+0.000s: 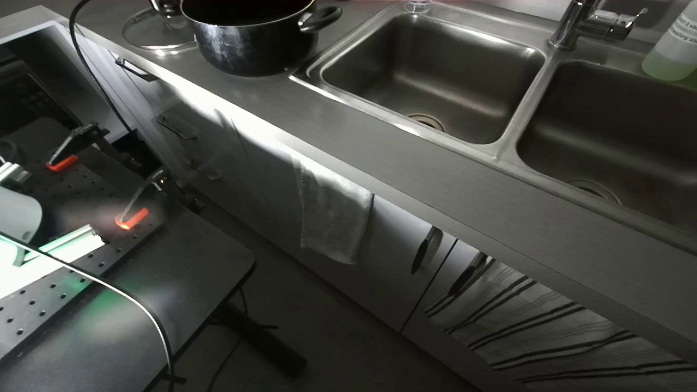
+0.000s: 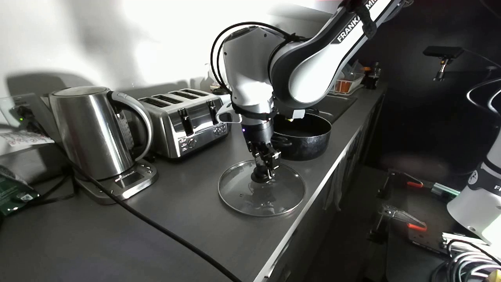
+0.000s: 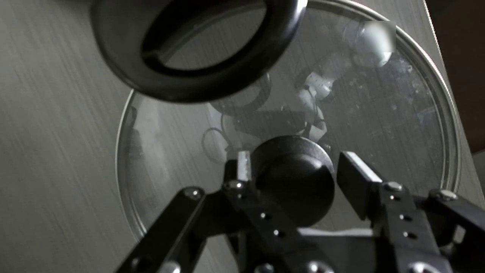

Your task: Take the lid off of the pot

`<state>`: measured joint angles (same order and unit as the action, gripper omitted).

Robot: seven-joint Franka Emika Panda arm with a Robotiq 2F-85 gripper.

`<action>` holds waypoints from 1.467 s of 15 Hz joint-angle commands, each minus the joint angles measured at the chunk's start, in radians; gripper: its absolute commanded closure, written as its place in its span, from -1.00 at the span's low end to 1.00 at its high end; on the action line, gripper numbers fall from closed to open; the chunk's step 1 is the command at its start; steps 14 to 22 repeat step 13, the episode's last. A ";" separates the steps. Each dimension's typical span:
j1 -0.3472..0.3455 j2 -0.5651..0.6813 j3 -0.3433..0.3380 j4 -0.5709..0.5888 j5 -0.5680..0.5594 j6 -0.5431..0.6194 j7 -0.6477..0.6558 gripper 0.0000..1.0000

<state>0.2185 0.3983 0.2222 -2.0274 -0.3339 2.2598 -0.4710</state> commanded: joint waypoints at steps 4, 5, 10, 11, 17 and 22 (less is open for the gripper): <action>-0.015 -0.044 0.018 -0.048 0.018 0.015 -0.027 -1.00; -0.019 -0.064 0.026 -0.072 0.023 0.021 -0.041 -1.00; -0.043 -0.200 0.074 -0.209 0.084 0.033 -0.152 -1.00; -0.045 -0.232 0.080 -0.238 0.104 0.035 -0.179 -1.00; -0.049 -0.306 0.089 -0.299 0.159 0.036 -0.253 -1.00; -0.049 -0.306 0.089 -0.299 0.159 0.036 -0.253 -1.00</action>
